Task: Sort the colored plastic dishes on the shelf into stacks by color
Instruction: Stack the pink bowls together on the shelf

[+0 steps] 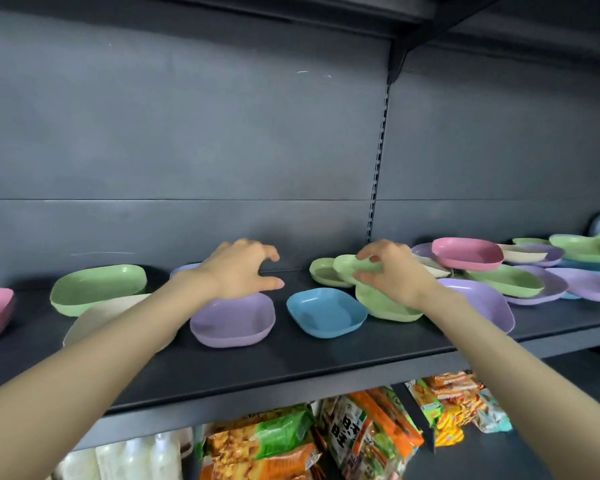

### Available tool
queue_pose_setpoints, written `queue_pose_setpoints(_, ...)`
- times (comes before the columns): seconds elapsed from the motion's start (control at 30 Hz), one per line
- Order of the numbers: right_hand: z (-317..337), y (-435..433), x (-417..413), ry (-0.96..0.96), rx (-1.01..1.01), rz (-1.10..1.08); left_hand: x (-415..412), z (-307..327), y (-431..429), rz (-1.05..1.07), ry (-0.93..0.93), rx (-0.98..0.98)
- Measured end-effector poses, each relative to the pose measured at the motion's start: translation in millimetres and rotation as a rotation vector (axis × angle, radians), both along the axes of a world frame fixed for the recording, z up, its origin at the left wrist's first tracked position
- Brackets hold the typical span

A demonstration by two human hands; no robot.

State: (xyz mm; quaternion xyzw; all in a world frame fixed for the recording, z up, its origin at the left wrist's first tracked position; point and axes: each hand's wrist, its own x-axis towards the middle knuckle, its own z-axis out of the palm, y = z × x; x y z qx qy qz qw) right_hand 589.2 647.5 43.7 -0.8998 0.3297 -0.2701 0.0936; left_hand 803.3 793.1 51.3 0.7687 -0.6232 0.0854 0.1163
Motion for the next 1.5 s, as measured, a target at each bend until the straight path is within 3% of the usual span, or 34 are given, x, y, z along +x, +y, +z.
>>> queue_pose_setpoints(0.3,43,-115,-83,0.161,-0.089,-0.055,-88,19,-110,-0.029,-0.041,-0.031)
queue_pose_setpoints(0.8,26,-253,-156,0.255,-0.021,-0.004,-164,-10,-237,0.007,0.103,-0.068)
queue_pose_setpoints(1.17,14,-324,-174,0.119,0.048,-0.084,-170,-19,-340,-0.118,0.256,0.019)
queue_pose_setpoints(1.5,-4,-354,-181,0.042,0.214,-0.105,-177,-31,-381,-0.204,0.366,0.082)
